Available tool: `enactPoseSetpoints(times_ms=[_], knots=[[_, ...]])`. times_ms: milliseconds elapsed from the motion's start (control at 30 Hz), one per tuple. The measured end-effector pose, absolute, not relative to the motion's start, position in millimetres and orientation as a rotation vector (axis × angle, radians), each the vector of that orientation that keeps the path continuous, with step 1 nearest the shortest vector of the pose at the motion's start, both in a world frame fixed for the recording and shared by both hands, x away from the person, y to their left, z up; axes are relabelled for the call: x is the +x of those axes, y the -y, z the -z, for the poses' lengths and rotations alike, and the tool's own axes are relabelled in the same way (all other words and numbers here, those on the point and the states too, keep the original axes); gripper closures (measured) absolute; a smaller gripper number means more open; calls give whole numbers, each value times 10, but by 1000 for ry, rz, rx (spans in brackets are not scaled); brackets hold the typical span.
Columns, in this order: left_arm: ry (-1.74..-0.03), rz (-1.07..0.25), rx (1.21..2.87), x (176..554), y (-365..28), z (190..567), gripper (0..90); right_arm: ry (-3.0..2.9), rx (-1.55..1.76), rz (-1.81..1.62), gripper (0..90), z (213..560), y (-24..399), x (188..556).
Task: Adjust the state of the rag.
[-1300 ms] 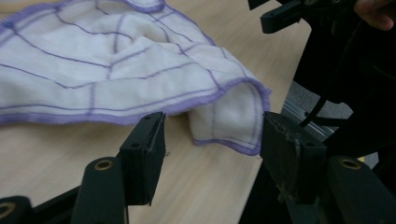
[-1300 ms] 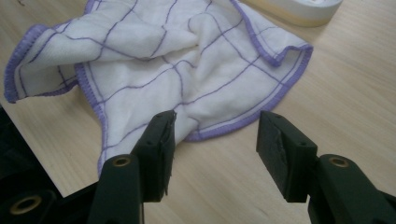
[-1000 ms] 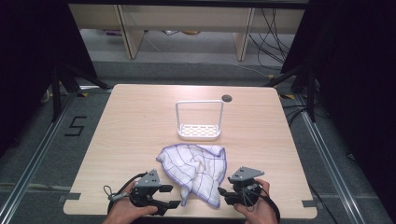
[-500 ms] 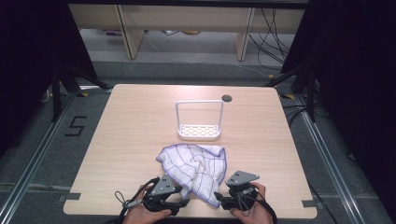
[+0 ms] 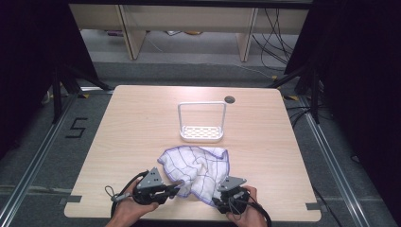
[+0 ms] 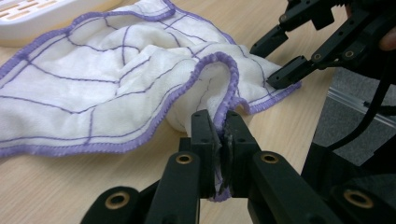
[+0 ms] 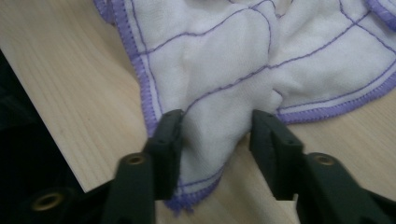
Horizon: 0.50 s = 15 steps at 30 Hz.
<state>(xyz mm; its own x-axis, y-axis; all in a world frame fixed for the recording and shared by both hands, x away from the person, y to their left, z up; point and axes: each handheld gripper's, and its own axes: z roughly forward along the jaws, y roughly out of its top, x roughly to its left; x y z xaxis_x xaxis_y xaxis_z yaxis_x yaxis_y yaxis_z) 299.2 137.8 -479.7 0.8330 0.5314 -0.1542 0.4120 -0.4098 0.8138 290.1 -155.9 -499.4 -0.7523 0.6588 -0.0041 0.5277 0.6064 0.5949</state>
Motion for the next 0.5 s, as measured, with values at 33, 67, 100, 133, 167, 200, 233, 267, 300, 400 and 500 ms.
enactPoseSetpoints(times_ms=[33, 67, 100, 133, 167, 200, 233, 267, 300, 400, 500], knots=[[-693, -159, 2050, 3004, -1404, 4799, 844, -2623, 905, -852, 784, 4987, 1583, 2915], [-697, -148, 2045, 3011, -1438, 4789, 845, -2623, 867, -855, 835, 4975, 1613, 2926], [-710, -148, 2026, 3008, -1466, 4789, 846, -2626, 869, -864, 851, 4948, 1657, 2928], [-711, -138, 2008, 3003, -1494, 4790, 847, -2616, 855, -888, 857, 4928, 1700, 2925], [-713, -132, 2010, 2992, -1533, 4782, 847, -2632, 875, -863, 859, 4876, 1746, 2901], [-721, -125, 2012, 2980, -1575, 4780, 848, -2603, 871, -866, 860, 4853, 1786, 2885], [-724, -120, 2010, 2971, -1621, 4796, 849, -2609, 872, -841, 860, 4806, 1844, 2863], [-742, -108, 2002, 2954, -1661, 4819, 850, -2593, 881, -840, 860, 4786, 1897, 2847], [-757, -81, 1984, 2938, -1697, 4859, 850, -2591, 887, -846, 859, 4769, 1961, 2834], [-787, -1, 2010, 2872, -1766, 4988, 851, -2589, 914, -900, 854, 4752, 2089, 2745], [-797, -1, 2077, 2837, -1734, 5136, 849, -2622, 909, -887, 833, 4826, 2084, 2659]])
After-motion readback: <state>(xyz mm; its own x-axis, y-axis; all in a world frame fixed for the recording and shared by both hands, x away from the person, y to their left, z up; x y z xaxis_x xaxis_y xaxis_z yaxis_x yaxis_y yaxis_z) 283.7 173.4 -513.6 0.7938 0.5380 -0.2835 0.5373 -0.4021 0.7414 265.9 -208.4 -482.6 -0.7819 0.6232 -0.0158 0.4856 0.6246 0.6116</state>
